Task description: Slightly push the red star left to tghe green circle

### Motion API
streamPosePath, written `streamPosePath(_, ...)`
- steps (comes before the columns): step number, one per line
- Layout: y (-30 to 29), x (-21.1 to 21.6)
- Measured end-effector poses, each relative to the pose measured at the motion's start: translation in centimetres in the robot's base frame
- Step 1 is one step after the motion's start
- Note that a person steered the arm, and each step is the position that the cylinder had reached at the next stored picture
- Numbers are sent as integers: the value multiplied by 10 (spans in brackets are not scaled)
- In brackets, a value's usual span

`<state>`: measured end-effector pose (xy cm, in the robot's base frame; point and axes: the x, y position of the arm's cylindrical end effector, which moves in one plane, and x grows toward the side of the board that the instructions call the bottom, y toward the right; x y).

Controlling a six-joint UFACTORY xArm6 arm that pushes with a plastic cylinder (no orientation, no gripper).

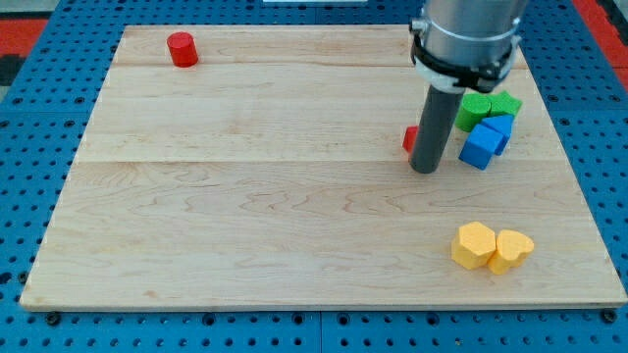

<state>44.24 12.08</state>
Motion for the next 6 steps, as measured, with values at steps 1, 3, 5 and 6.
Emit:
streamPosePath(1,-1,5)
streamPosePath(3,35,35)
streamPosePath(5,18,-22)
streamPosePath(6,4,-46)
